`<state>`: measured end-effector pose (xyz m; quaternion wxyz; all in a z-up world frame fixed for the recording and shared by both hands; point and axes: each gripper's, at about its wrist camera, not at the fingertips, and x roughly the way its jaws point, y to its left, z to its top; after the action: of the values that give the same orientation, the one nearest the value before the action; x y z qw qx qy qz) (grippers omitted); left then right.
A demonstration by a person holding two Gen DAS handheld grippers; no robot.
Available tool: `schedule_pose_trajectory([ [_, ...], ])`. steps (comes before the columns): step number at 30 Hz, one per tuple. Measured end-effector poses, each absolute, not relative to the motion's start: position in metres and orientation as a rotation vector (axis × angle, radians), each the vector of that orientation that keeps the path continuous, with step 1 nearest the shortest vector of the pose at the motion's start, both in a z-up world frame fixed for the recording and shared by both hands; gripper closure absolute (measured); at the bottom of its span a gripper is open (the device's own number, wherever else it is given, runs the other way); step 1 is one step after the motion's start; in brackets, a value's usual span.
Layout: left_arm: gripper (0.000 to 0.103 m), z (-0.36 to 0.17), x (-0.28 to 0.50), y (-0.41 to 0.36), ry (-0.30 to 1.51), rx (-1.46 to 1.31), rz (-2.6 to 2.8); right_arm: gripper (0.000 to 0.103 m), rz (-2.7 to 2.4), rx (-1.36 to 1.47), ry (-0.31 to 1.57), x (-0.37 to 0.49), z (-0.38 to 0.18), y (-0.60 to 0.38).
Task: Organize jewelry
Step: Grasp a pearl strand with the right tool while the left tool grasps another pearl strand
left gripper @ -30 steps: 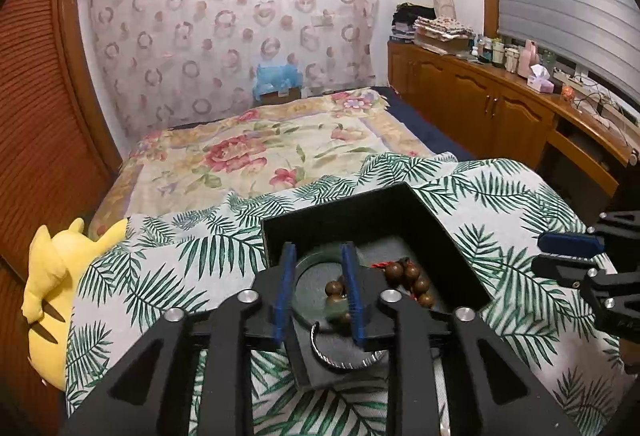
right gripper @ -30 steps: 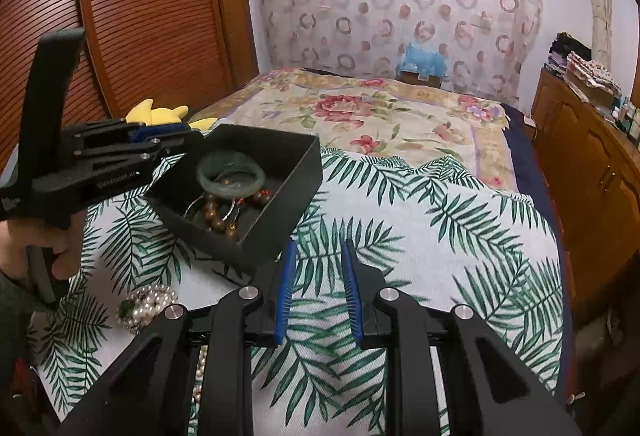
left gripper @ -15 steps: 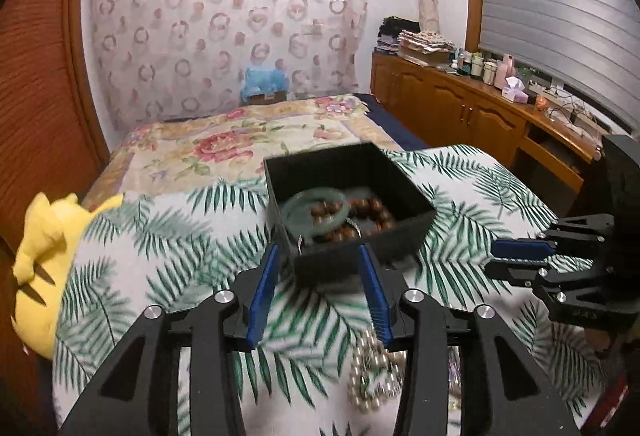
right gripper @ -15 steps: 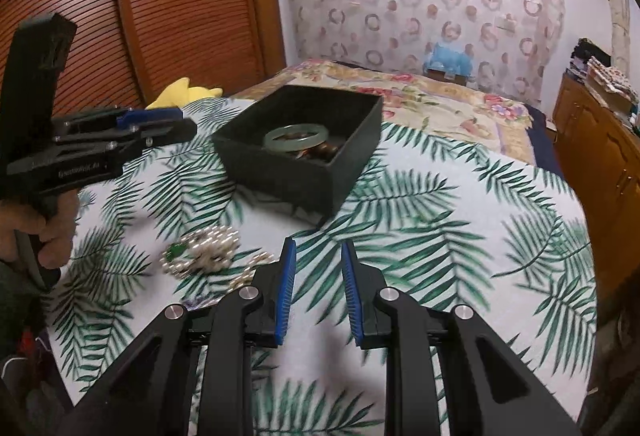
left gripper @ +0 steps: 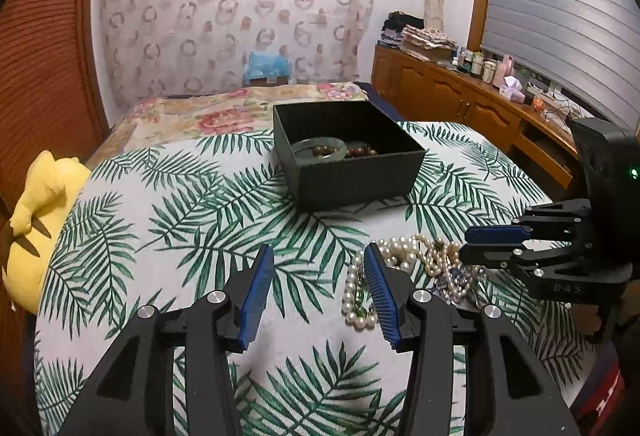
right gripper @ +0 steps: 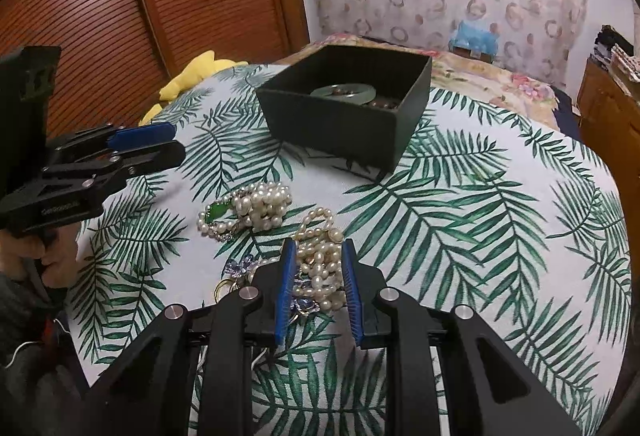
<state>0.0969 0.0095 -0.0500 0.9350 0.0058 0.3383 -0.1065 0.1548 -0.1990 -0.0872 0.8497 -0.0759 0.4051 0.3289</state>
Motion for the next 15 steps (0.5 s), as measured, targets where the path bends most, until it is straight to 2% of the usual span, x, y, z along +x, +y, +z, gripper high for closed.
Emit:
schedule_pose_trajectory([
  [10,0.058,-0.057,0.091,0.001,0.7,0.029,-0.233,0.079,0.693,-0.148,0.885,0.161,-0.094,-0.193],
  [11,0.058,-0.057,0.091,0.0,0.702,0.03,-0.237,0.081,0.703,-0.148,0.886,0.161,-0.094,-0.192],
  [13,0.058,-0.059,0.091,-0.001,0.706,0.03,-0.241,0.097,0.705,-0.157,0.887,0.161,-0.094,-0.191],
  [15,0.058,-0.059,0.091,-0.002,0.709,0.029,-0.244,0.097,0.705,-0.158,0.874,0.16,-0.092,-0.193],
])
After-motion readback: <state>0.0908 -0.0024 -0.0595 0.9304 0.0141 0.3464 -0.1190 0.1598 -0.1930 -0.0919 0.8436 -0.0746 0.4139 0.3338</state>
